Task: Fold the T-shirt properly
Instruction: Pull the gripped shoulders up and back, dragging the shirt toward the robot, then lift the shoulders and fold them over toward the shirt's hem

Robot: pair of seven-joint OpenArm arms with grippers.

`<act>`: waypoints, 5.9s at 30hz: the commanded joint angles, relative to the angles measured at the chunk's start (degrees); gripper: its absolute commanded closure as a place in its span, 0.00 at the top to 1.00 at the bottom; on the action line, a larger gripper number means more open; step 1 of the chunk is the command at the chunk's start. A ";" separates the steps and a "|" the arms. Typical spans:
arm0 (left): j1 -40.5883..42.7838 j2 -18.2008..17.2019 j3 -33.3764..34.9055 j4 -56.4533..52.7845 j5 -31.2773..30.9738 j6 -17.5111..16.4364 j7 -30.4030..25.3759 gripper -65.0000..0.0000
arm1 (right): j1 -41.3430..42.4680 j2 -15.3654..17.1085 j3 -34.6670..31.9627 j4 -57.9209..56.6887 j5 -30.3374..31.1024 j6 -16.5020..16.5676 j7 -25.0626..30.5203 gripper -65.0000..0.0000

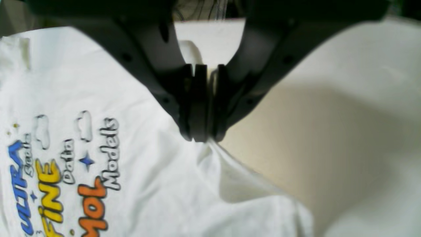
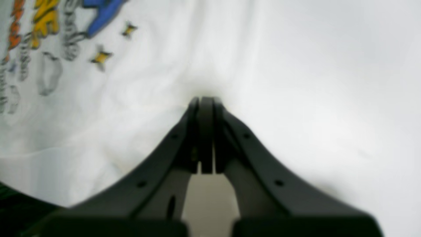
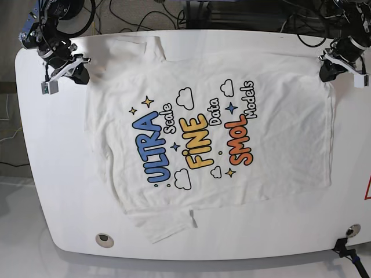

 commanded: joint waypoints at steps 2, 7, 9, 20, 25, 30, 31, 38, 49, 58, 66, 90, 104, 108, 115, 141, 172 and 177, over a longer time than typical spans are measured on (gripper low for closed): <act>-0.05 -0.64 -0.28 0.91 -0.75 -0.17 -0.42 0.04 | -0.04 0.81 0.41 1.28 0.92 0.08 0.83 0.00; -0.05 -0.55 -0.10 0.91 -0.75 -0.17 -0.42 0.04 | -0.13 0.72 0.41 1.28 0.92 0.08 0.83 0.00; 0.04 -0.55 -0.10 0.91 -0.75 -0.17 -0.42 0.04 | -0.13 0.72 0.41 1.28 0.92 -0.01 0.74 0.01; 0.48 -0.47 -0.10 0.83 -0.75 -0.17 -0.42 0.04 | -2.68 -1.04 0.59 1.28 3.64 2.81 0.65 0.41; 0.48 -0.47 -0.10 0.83 -0.75 -0.17 -0.42 0.04 | -3.82 -1.21 0.59 1.28 8.39 2.98 0.65 0.63; 0.39 -0.55 -0.10 0.83 -0.75 -0.17 -0.42 0.04 | -4.44 -2.71 5.07 0.84 11.90 2.98 0.47 0.63; 0.39 -0.55 -0.10 0.83 -0.75 -0.17 -0.42 0.04 | -4.70 -2.79 5.78 0.84 12.08 2.98 0.39 0.63; 0.21 -0.55 -0.01 0.83 -0.75 -0.17 -0.42 0.04 | -5.05 -4.64 6.04 -0.83 11.64 3.25 -1.90 0.63; 0.12 -0.55 -0.01 0.74 -0.75 -0.17 -0.42 0.04 | -6.02 -5.69 2.70 -1.63 9.88 3.16 -1.90 0.63; 0.12 -0.55 -0.01 0.74 -0.66 -0.17 -0.42 0.04 | -6.46 -6.84 -1.35 -3.30 9.88 2.98 -1.90 0.63; 0.12 -0.55 -0.01 0.74 -0.66 -0.17 -0.42 0.04 | -6.20 -6.93 -4.07 -3.30 9.88 2.90 -1.81 0.63; 0.04 -0.55 0.07 0.74 -0.66 -0.17 -0.42 0.04 | -6.11 -6.57 -5.48 -2.94 9.79 2.81 -1.64 0.00; 6.45 -0.55 -0.10 0.65 -0.66 -0.35 -0.42 0.04 | -15.25 -6.93 -5.48 -2.86 9.88 2.90 2.06 0.00; 6.89 -0.55 -0.10 0.83 -0.66 -0.35 -0.42 0.04 | -16.04 -6.75 -5.39 1.98 9.97 2.90 2.06 0.00; 3.11 -0.64 -0.28 1.00 -0.93 -0.44 -0.42 0.04 | -15.52 -6.84 -5.48 13.32 10.06 2.90 1.88 0.00; -19.30 -3.28 2.36 -12.80 3.56 -0.35 -0.42 0.04 | 16.22 -2.44 -7.41 -2.07 9.88 -1.24 -4.01 0.00; -35.66 -6.27 8.07 -28.62 10.68 -0.35 -0.51 0.04 | 33.54 -0.86 -10.66 -18.86 -0.31 -0.88 -3.83 0.00; -36.27 -6.27 8.16 -28.62 10.68 -0.35 -0.51 0.04 | 34.68 -0.86 -10.66 -18.86 -3.22 -1.06 -3.75 0.00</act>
